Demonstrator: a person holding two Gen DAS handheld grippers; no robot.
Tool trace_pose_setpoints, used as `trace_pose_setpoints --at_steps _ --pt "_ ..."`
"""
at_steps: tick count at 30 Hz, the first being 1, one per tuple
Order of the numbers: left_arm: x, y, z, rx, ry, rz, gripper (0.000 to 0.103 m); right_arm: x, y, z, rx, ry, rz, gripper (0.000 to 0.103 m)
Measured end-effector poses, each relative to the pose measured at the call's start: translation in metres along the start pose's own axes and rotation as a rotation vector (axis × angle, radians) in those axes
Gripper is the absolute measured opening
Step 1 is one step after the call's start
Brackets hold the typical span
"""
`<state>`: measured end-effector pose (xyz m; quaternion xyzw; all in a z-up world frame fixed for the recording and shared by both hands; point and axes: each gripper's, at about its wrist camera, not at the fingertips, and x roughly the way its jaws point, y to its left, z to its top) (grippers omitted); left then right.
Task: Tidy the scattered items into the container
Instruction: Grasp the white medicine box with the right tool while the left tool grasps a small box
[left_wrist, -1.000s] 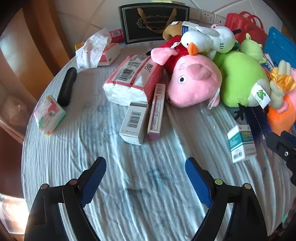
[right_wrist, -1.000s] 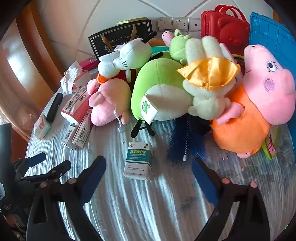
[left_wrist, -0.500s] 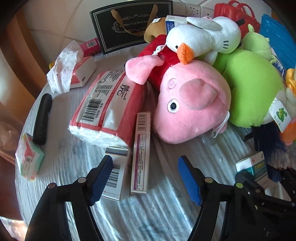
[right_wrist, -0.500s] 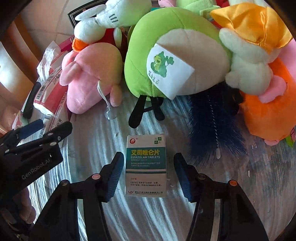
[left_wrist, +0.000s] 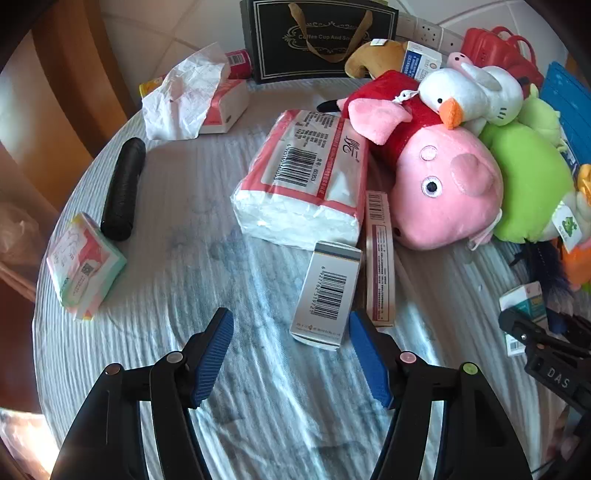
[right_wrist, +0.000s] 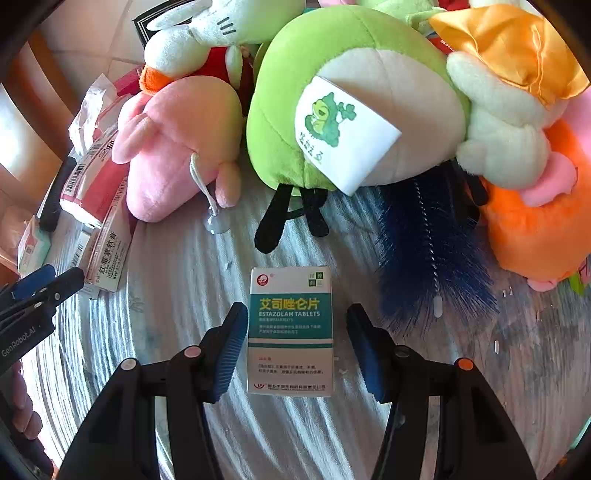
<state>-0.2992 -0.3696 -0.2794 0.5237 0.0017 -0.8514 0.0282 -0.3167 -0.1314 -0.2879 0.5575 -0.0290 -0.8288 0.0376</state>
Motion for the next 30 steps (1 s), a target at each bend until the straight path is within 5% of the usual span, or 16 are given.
trace_pose_setpoints --at_steps 5,9,12,30 --pt "0.014 -0.008 0.005 0.039 0.008 -0.001 0.066 0.000 0.001 -0.002 -0.003 -0.003 -0.014 0.056" --pt "0.029 -0.013 0.004 0.040 0.038 -0.013 0.032 0.000 0.001 -0.003 -0.024 -0.014 -0.016 0.049" --pt "0.025 -0.016 0.002 0.022 0.032 0.004 0.032 -0.001 0.003 -0.005 -0.049 -0.022 -0.035 0.037" --pt "-0.051 -0.043 -0.034 0.029 -0.066 0.024 0.032 -0.042 0.002 -0.036 -0.071 -0.096 0.018 0.037"
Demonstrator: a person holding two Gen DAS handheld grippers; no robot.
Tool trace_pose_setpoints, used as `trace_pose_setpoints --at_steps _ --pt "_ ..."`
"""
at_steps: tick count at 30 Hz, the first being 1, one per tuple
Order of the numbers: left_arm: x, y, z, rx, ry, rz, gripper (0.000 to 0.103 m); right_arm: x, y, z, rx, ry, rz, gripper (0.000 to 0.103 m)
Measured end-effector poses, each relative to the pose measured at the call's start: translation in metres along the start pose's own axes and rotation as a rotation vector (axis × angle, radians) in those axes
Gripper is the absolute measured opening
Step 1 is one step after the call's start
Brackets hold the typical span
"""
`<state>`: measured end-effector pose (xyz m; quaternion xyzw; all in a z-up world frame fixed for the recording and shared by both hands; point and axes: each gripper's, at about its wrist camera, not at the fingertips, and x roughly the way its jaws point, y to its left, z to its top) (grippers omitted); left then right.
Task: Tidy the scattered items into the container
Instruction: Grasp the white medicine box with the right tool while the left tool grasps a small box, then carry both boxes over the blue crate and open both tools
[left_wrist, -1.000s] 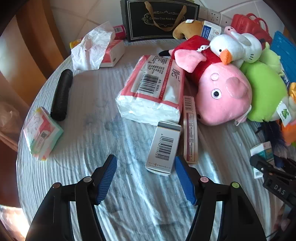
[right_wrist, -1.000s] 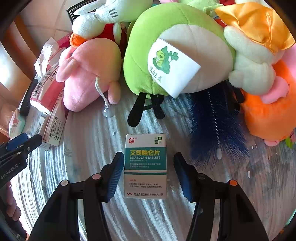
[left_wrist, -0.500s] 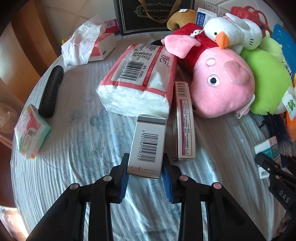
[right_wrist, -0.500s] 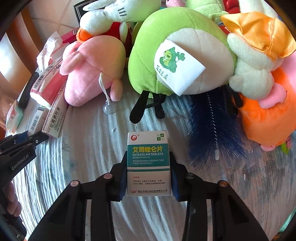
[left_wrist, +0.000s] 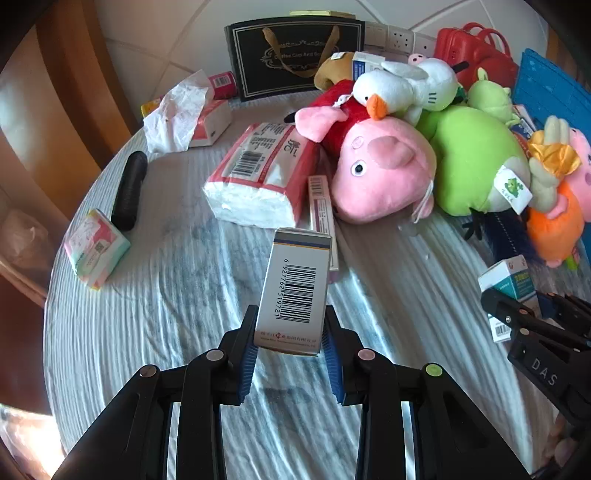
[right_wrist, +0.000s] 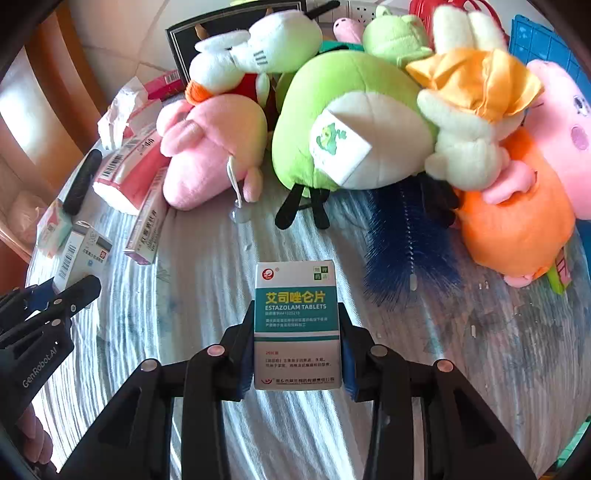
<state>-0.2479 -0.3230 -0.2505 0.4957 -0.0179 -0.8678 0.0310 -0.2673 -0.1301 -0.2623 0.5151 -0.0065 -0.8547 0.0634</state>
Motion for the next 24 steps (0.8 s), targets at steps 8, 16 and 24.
trace_pose_setpoints --at_steps 8,16,24 --pt "-0.070 -0.029 0.014 0.030 -0.144 -0.052 0.032 -0.090 -0.002 0.007 -0.032 -0.152 0.002 0.037" --pt "-0.152 -0.093 0.030 0.041 -0.312 -0.103 0.032 -0.191 -0.045 0.017 -0.077 -0.343 -0.038 0.037" --pt "-0.217 -0.202 0.040 0.006 -0.463 -0.102 0.032 -0.261 -0.132 0.029 -0.146 -0.489 -0.031 0.037"
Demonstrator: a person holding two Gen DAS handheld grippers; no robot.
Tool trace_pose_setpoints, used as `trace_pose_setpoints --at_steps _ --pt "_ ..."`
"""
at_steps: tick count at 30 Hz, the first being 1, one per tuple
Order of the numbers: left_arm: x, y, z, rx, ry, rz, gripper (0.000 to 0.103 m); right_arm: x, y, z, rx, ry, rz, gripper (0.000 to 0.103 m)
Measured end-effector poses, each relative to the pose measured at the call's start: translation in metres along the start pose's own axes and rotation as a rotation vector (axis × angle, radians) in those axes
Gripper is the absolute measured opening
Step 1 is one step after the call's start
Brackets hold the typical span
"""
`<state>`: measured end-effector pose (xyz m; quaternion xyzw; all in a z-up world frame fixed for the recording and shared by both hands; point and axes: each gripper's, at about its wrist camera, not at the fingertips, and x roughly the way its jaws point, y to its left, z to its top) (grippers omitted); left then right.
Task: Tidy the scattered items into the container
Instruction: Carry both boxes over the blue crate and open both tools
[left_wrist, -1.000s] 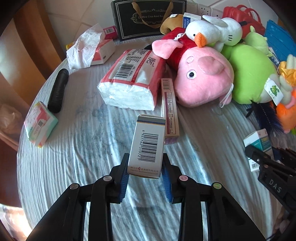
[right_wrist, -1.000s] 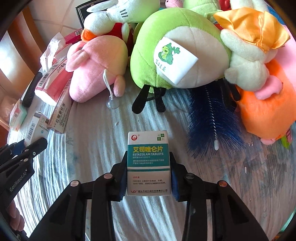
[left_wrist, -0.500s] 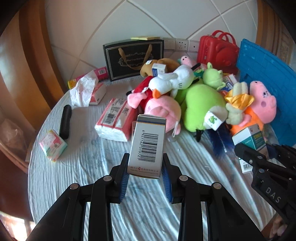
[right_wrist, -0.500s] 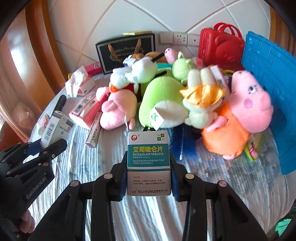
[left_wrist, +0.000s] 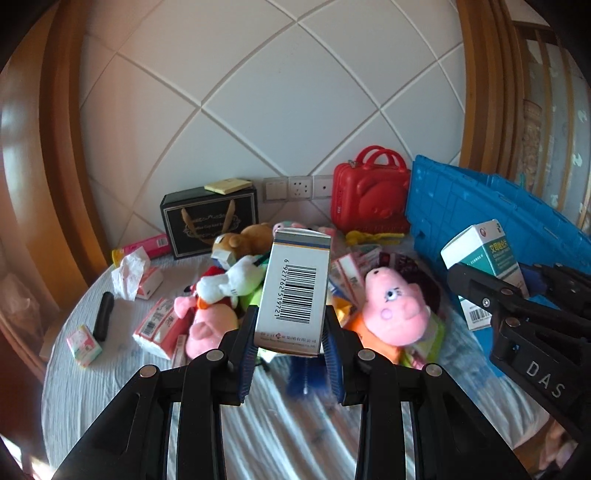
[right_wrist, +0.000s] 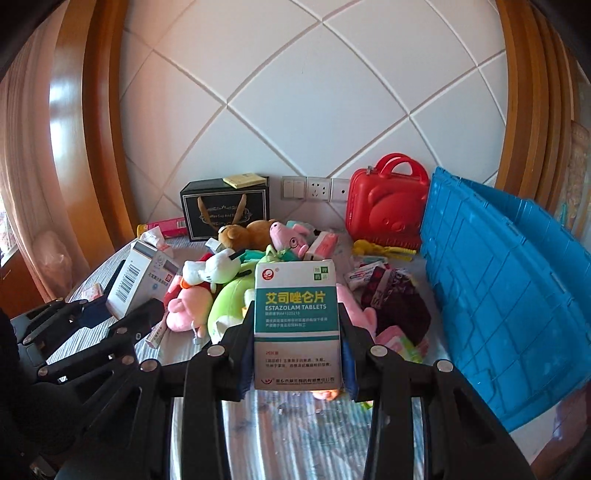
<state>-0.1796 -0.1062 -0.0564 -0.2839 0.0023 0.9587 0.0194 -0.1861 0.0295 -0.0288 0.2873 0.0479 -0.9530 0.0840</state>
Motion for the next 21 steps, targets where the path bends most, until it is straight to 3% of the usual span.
trace_pose_setpoints --at_steps 8,15,21 --pt "-0.020 -0.099 0.031 0.032 -0.058 -0.036 0.032 -0.053 -0.092 0.019 -0.004 -0.099 -0.057 0.037" --pt "-0.032 -0.166 0.055 0.090 -0.119 -0.136 0.032 -0.089 -0.159 0.029 0.078 -0.177 -0.186 0.037" --pt "-0.036 -0.247 0.076 0.130 -0.144 -0.208 0.032 -0.111 -0.230 0.024 0.141 -0.210 -0.257 0.037"
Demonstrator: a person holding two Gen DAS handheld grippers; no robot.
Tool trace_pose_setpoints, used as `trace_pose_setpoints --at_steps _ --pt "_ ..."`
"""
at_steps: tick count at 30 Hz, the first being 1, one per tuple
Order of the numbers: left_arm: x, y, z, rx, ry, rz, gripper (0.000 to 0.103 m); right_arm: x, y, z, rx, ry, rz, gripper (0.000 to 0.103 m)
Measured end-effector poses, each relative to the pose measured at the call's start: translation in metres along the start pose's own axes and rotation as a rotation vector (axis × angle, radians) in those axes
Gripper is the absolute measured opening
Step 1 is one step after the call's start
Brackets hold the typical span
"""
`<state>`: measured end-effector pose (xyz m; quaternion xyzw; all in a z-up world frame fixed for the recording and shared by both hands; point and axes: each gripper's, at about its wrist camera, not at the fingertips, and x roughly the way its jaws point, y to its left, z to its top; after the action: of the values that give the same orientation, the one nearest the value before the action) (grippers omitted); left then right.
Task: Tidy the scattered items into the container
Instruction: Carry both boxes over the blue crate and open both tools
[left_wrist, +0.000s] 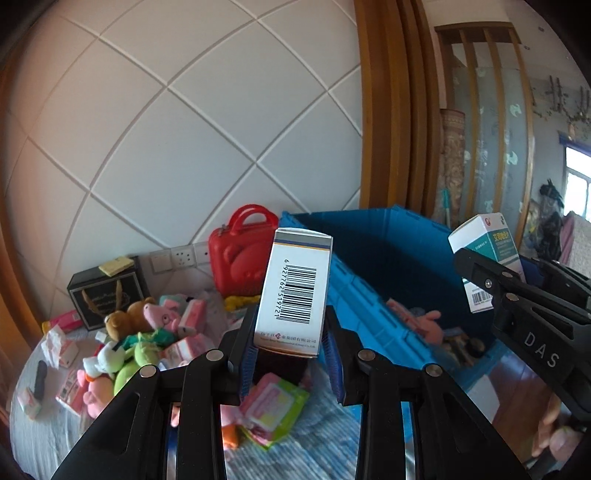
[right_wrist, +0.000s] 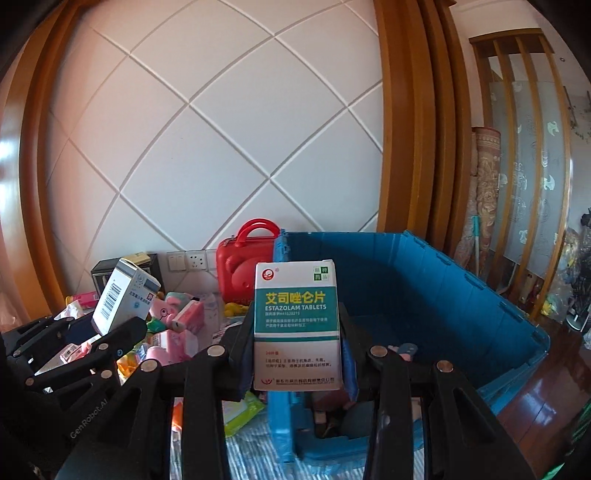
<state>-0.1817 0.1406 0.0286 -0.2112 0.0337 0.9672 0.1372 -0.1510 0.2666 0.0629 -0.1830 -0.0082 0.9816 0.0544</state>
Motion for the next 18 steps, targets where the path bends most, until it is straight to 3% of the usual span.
trace_pose_setpoints --at_steps 6,11,18 --pt "0.022 -0.095 0.026 0.004 -0.027 -0.018 0.032 0.013 -0.090 0.008 0.004 -0.012 -0.041 0.037" --pt "0.050 -0.164 0.034 0.030 0.022 -0.012 0.032 0.041 -0.153 0.001 -0.007 0.037 -0.050 0.037" --pt "0.084 -0.219 0.026 0.062 0.107 0.012 0.032 0.072 -0.203 -0.023 0.016 0.099 -0.019 0.037"
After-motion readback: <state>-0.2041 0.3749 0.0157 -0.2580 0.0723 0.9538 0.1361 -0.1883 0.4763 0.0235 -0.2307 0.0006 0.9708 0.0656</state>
